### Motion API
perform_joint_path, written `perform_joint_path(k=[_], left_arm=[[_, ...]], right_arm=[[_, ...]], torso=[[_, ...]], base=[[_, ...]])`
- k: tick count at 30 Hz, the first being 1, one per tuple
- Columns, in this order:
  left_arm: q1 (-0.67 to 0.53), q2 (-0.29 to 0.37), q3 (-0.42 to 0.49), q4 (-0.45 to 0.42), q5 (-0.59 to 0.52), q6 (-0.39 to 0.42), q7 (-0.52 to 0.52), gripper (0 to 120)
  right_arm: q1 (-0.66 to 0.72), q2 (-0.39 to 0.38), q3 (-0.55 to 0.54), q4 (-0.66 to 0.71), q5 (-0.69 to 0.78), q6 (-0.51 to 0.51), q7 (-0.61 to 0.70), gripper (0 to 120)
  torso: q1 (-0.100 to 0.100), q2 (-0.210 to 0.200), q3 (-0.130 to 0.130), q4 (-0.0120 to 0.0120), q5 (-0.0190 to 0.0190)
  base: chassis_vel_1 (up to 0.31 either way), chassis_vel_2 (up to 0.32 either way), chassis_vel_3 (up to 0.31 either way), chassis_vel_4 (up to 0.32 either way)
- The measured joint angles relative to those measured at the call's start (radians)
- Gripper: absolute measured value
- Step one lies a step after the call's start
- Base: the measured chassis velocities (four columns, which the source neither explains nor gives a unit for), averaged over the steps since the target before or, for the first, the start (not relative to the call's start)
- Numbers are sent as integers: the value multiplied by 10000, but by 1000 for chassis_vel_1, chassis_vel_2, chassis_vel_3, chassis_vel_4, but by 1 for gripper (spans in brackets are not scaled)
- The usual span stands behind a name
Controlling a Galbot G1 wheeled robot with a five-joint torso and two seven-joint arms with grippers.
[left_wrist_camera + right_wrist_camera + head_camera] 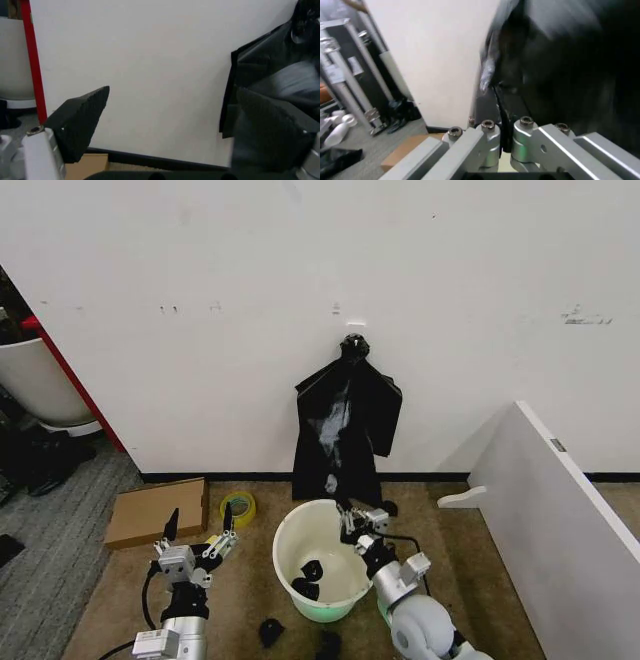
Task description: Place the garbage bag over the trash bin.
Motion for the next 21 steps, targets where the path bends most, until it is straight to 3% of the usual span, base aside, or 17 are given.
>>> perform_joint_path(k=[6, 14, 21], left_arm=[[-84, 17, -19, 130, -46, 7, 1, 100], [-166, 63, 21, 252, -100, 25, 107, 100], [-257, 1041, 38, -267, -2229, 886, 1343, 100]], right_arm=[[-287, -149, 57, -74, -646, 836, -1149, 0], [-331, -18, 228, -24, -1243, 1485, -1758, 0], [-985, -162, 186, 321, -2587, 2272, -1864, 0]], torso=[[0, -1, 0, -2, -1], [0, -1, 0, 0, 0], [0, -1, 0, -2, -2]], base=[[0, 0, 0, 0], [0, 0, 0, 0], [0, 0, 0, 0]])
